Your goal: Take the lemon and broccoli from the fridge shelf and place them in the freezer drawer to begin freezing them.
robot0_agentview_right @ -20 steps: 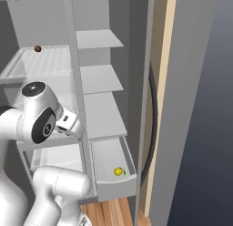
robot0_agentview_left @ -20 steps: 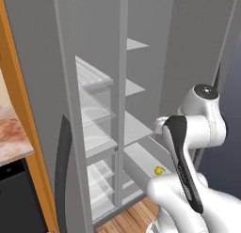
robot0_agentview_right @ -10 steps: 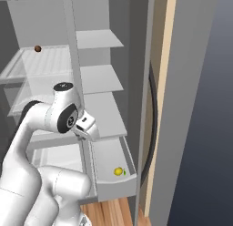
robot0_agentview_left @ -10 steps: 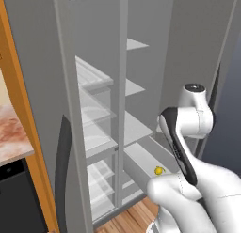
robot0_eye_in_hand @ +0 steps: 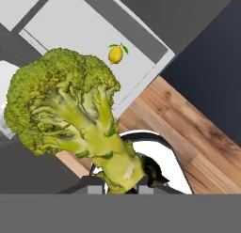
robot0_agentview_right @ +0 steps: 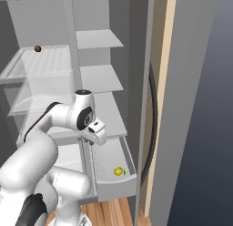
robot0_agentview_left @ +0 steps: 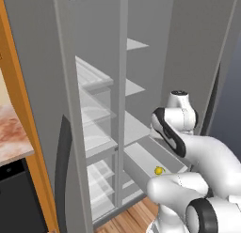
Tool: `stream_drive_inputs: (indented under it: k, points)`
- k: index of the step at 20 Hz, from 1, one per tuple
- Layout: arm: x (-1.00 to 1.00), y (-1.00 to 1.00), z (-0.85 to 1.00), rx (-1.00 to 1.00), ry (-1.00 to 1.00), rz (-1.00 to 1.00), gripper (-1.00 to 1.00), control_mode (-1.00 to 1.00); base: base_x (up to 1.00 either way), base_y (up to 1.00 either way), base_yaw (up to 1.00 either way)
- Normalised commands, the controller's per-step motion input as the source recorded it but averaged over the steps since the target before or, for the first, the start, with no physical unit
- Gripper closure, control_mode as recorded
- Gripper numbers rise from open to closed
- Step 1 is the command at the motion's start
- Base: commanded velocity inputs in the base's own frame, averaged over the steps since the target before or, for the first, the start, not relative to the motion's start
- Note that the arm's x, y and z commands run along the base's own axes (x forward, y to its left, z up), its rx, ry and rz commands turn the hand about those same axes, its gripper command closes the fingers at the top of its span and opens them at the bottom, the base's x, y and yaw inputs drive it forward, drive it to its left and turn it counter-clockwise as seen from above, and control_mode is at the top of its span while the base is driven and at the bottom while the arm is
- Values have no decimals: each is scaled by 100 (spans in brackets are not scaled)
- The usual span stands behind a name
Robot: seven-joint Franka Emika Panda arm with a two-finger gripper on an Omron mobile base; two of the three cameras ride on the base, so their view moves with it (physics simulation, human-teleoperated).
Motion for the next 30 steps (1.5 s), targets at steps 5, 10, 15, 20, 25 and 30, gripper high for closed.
stream_drive_inputs:
  k: [5,10,15,20,25,30]
  points:
    - [55,-3,-56,7,10,0,100,-100,0,0,0]
    - [37,-14,-53,2,5,0,100,-100,0,0,0]
    - [33,-6,-62,0,5,0,100,-100,0,0,0]
    - [42,0,-61,0,6,0,100,-100,0,0,0]
    - [35,-4,-61,0,5,0,100,-100,0,0,0]
    - [39,-10,-53,0,2,0,100,-100,0,0,0]
